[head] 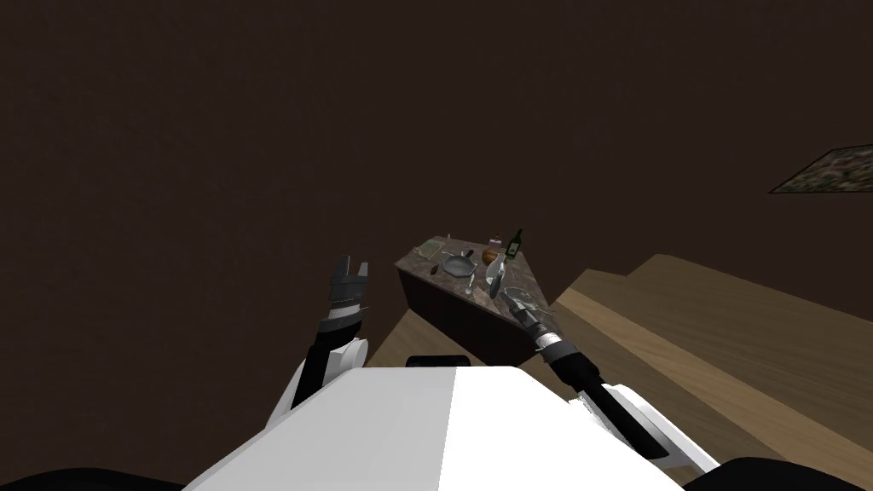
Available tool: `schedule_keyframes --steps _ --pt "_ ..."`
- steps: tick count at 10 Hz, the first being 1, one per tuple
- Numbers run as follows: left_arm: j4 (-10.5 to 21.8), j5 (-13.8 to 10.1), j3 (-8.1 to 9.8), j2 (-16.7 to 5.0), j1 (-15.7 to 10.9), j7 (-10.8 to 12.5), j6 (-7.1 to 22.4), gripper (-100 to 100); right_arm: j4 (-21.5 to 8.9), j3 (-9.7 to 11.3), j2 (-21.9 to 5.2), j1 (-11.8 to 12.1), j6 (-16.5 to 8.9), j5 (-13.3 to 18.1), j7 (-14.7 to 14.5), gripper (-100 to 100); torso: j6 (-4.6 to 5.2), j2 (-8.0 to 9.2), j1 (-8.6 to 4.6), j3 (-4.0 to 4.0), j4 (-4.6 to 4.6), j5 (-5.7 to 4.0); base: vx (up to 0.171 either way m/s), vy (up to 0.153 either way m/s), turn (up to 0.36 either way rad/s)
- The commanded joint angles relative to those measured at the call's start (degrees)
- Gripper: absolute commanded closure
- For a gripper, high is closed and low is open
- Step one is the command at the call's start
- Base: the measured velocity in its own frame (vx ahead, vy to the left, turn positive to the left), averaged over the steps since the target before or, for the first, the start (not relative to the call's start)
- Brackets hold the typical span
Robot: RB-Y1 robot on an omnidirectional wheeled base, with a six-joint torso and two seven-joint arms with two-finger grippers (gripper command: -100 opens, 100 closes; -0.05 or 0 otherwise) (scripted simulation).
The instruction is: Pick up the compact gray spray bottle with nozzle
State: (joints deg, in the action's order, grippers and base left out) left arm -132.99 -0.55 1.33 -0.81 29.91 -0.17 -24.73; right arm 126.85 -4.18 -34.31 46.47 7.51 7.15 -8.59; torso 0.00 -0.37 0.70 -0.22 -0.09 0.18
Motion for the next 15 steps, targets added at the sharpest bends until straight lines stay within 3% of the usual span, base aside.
schedule_keyframes --steps 1,6,7,15 --pt "0.0 0.0 0.00 0.0 0.0 0.0 0.0 0 -1.0 -0.6 -2.6 0.8 -2.7 0.6 -0.6 -100 0.00 0.00 0.00 0.00 0.00 0.00 0.097 0.156 -0.037" --pt "0.0 0.0 0.01 0.0 0.0 0.0 0.0 0 -3.2 -3.6 -10.2 2.2 -11.7 1.2 -2.1 -100 0.00 -0.06 -0.24 -0.03 -0.01 -0.05 0.116 0.125 -0.061" --pt "0.0 0.0 0.01 0.0 0.0 0.0 0.0 0 -3.2 -3.6 -10.2 2.2 -11.7 1.2 -2.1 -100 0.01 -0.08 -0.28 -0.05 -0.02 -0.06 0.067 0.081 -0.027" --pt "0.0 0.0 0.01 0.0 0.0 0.0 0.0 0 -5.3 -7.6 -19.0 2.3 -24.2 0.8 -4.5 -100 0.00 0.03 -0.39 0.02 0.01 -0.10 0.077 0.091 -0.068"
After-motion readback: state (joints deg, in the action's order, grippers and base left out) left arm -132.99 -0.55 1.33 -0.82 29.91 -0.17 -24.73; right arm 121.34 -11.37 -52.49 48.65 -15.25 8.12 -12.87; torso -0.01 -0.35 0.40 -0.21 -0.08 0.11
